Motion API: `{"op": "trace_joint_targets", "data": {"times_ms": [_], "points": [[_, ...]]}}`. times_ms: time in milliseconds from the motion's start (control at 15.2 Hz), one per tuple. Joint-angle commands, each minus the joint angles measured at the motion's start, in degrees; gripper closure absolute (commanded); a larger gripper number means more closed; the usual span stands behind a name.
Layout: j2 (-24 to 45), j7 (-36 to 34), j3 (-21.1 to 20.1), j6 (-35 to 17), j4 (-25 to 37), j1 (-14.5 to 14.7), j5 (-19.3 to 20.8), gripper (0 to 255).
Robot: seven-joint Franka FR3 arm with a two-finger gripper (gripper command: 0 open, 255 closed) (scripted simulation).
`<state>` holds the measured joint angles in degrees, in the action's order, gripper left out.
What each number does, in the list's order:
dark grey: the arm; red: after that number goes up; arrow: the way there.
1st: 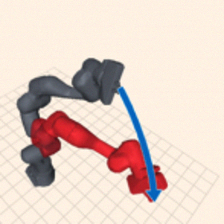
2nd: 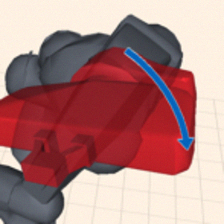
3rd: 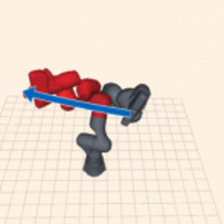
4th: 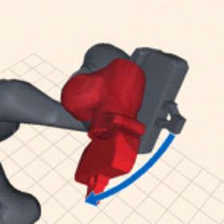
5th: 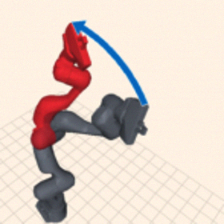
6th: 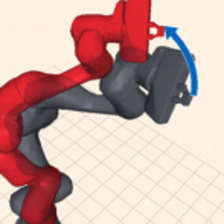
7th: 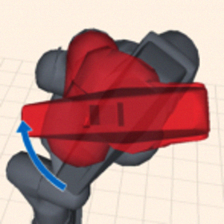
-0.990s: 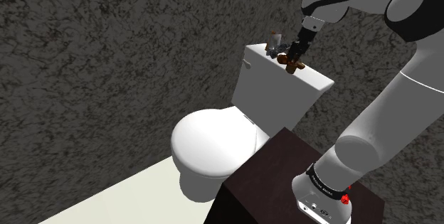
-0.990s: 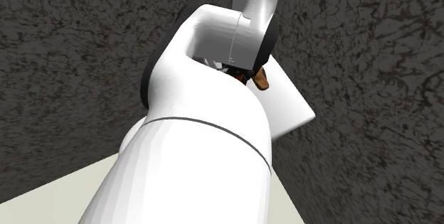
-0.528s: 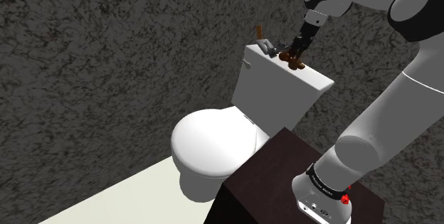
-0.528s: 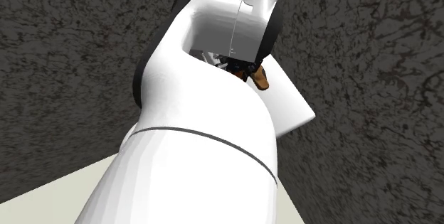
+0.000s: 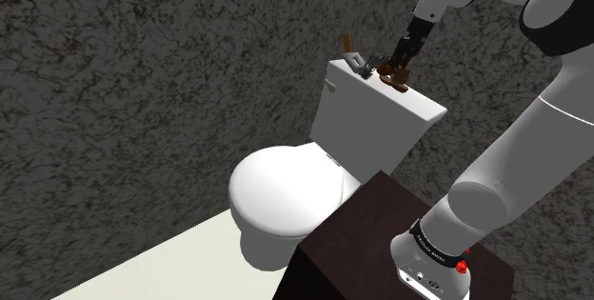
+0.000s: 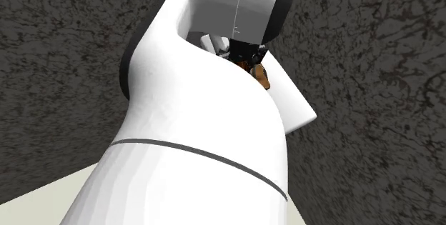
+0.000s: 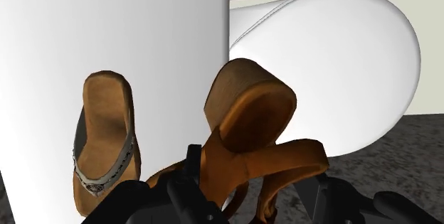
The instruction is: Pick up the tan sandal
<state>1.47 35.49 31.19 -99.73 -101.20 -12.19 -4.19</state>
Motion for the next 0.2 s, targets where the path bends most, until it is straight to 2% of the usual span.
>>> {"op": "trace_joint_targets", "data": {"times_ms": [0,132], "points": [[-0.1,-0.1,0.0,1.6,1.6,0.0,0.1,255],[-0.1,-0.1,0.0,1.7,1.7,0.0,0.1,255]]}}
